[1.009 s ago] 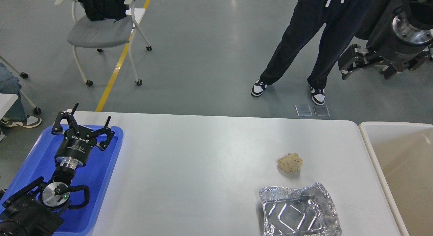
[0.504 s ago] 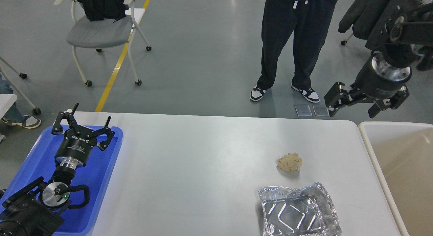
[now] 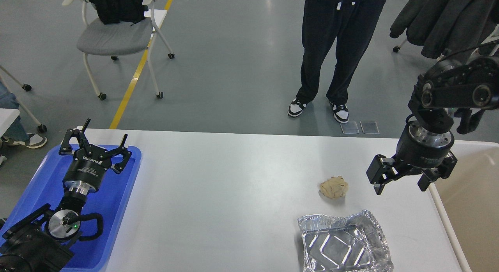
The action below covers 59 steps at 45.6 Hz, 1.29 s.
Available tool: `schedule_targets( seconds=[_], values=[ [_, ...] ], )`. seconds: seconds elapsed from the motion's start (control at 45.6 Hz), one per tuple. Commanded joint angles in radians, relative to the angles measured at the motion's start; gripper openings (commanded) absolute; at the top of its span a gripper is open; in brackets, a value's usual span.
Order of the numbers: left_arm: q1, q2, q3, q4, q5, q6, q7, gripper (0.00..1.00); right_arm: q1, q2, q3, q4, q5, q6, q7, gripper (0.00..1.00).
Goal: Tidy desktop
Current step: 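Move the right gripper down toward the aluminium foil tray, then close the right gripper on the foil tray's edge nearest the bin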
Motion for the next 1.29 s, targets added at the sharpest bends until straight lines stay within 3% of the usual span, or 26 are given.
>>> schedule_targets(
  seconds=[0.0,0.088,0.241,0.439,0.636,1.272],
  values=[
    [0.000,0.000,0.000,0.000,0.000,0.000,0.000,0.99,-0.033,-0.017,0.024,0.074,-0.057,0.000,0.000,1.00],
    [0.000,0.000,0.000,0.000,0.000,0.000,0.000,0.99,-0.085,-0.011,0.026,0.072,-0.075,-0.011,0.000,1.00],
    [0.000,0.000,0.000,0.000,0.000,0.000,0.000,0.99,-0.154,-0.006,0.036,0.072,-0.085,-0.211,0.000,1.00],
    [0.000,0.000,0.000,0.000,0.000,0.000,0.000,0.99,-0.223,-0.009,0.041,0.066,-0.071,-0.370,0.000,1.00],
    [0.000,0.000,0.002,0.000,0.000,0.000,0.000,0.99,-0.255,-0.101,0.072,0.055,-0.071,-0.374,0.001,1.00],
    [0.000,0.000,0.002,0.000,0.000,0.000,0.000,0.99,-0.413,-0.097,0.145,0.015,-0.071,-0.399,0.001,1.00]
  ],
)
